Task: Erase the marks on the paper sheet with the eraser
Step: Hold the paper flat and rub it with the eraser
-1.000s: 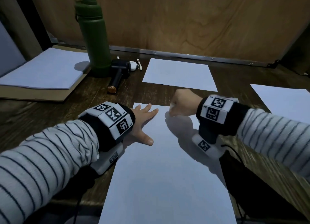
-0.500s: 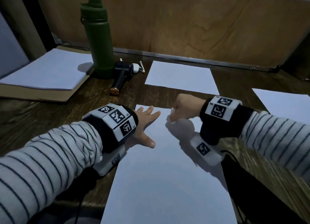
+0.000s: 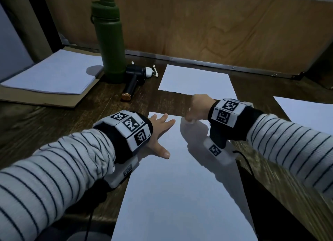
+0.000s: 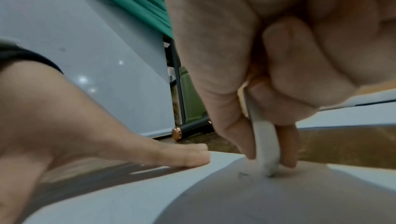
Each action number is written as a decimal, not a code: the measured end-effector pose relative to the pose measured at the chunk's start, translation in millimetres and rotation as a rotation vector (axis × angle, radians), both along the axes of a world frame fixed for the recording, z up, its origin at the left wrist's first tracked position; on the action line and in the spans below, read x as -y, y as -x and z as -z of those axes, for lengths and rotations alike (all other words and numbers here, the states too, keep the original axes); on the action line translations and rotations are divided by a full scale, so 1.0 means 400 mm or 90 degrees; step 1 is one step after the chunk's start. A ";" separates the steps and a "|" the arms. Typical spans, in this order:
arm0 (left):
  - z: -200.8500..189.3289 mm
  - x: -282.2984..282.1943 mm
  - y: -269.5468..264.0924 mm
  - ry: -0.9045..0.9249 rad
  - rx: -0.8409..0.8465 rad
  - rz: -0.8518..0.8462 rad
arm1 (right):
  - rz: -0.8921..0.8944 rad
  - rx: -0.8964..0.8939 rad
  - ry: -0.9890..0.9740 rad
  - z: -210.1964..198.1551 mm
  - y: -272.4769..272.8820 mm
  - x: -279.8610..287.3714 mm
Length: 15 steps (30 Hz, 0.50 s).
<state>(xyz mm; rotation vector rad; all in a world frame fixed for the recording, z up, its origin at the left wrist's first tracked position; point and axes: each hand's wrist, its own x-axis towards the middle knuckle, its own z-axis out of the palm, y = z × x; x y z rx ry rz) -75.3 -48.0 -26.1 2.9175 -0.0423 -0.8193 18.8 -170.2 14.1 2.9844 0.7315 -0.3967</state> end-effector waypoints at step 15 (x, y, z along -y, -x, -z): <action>-0.004 -0.001 -0.009 -0.010 0.007 0.016 | -0.026 -0.072 -0.059 0.008 0.010 -0.036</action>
